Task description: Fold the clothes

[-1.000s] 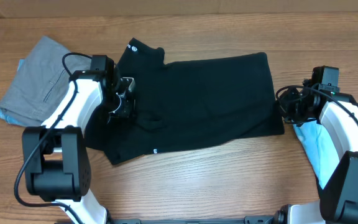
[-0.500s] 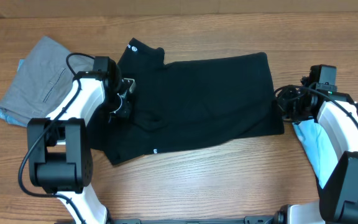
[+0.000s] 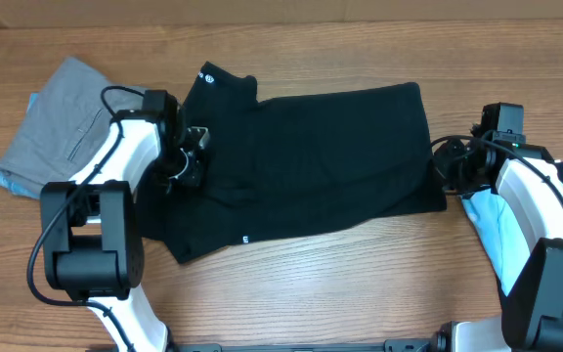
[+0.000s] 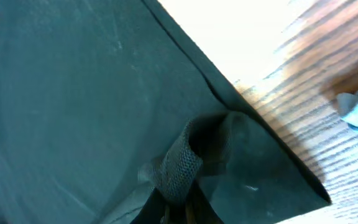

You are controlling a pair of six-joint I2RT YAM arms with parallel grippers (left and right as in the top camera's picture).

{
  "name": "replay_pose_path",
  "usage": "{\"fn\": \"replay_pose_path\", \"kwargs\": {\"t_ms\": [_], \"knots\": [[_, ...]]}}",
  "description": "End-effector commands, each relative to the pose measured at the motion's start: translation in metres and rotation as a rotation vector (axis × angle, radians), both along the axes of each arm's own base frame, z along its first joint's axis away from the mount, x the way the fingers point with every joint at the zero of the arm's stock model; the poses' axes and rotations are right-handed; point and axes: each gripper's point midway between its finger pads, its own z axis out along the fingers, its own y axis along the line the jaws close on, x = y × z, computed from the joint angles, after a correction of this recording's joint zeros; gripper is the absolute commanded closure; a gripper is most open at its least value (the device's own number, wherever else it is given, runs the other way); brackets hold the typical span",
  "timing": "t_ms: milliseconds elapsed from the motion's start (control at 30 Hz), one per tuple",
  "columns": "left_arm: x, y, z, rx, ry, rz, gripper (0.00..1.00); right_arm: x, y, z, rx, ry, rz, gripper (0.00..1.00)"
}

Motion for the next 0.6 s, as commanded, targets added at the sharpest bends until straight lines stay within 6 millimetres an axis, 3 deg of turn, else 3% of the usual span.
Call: {"fn": "replay_pose_path", "kwargs": {"t_ms": [0,67,233,400,433,533,567], "knots": [[0.025,0.022,0.028,-0.002,-0.086,0.052,0.96,-0.001,-0.005,-0.003,-0.031,0.016,-0.014,0.95],[0.031,0.024,0.037,-0.03,-0.108,0.067,0.96,-0.001,-0.006,-0.003,-0.039,0.019,-0.017,0.95],[0.03,0.023,0.038,-0.045,-0.104,0.07,0.96,-0.002,-0.009,-0.005,-0.042,0.032,-0.045,0.92],[0.031,0.025,0.038,-0.034,-0.108,0.071,0.96,0.001,-0.008,-0.022,-0.033,0.058,-0.045,0.88],[0.031,0.027,0.037,-0.02,-0.107,0.075,0.96,0.003,-0.007,-0.024,-0.022,0.057,-0.04,0.85],[0.032,0.03,0.037,-0.005,-0.107,0.08,0.96,0.008,-0.005,-0.023,-0.018,0.028,0.003,0.47],[0.031,0.031,0.036,0.002,-0.106,0.086,0.96,0.008,-0.006,-0.022,-0.02,0.022,0.013,0.44]]}}
